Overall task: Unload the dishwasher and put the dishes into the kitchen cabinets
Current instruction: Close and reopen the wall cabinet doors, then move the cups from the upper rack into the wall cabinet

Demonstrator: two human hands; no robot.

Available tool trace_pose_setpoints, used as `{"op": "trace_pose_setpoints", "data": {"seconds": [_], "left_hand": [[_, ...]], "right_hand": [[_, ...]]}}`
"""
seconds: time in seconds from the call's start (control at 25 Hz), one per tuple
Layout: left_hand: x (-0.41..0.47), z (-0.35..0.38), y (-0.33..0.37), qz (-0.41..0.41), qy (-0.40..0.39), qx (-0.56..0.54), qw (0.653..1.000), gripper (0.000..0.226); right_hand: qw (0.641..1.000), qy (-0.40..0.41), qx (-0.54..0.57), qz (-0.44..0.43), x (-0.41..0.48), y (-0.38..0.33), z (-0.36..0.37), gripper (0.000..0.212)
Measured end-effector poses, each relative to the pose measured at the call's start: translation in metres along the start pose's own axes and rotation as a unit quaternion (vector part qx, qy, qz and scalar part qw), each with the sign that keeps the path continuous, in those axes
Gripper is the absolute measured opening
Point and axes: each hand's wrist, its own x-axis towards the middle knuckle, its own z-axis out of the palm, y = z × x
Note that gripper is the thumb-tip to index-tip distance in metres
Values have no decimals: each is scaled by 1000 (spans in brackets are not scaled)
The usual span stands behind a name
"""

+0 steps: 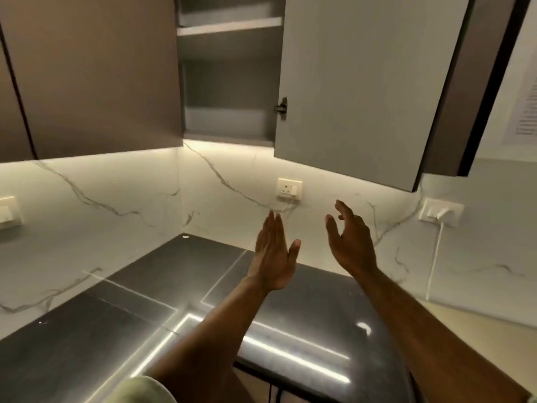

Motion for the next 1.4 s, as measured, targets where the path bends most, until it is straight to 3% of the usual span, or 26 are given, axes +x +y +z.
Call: {"op": "trace_pose_setpoints", "data": {"seconds": [0.16, 0.28, 0.56, 0.8, 1.2, 1.4], "left_hand": [[-46, 30, -19, -28, -57, -9, 998, 81], [-77, 47, -29, -40, -92, -16, 995, 81], [-170, 93, -36, -66, -179, -28, 981, 77], [-262, 153, 17, -29, -330, -66, 941, 74], [-330, 246, 87, 30, -469, -16, 883, 75], [-363, 309, 149, 77, -537, 4, 840, 73]], "right_hand": [[995, -30, -91, -21, -57, 28, 13, 69], [992, -37, -116, -19, -98, 41, 25, 70], [985, -98, -119, 79, -220, 62, 38, 67], [961, -126, -138, 203, -337, 87, 27, 70], [908, -139, -172, 356, -463, 182, -46, 71], [864, -125, -163, 459, -529, 248, -103, 71]]}}
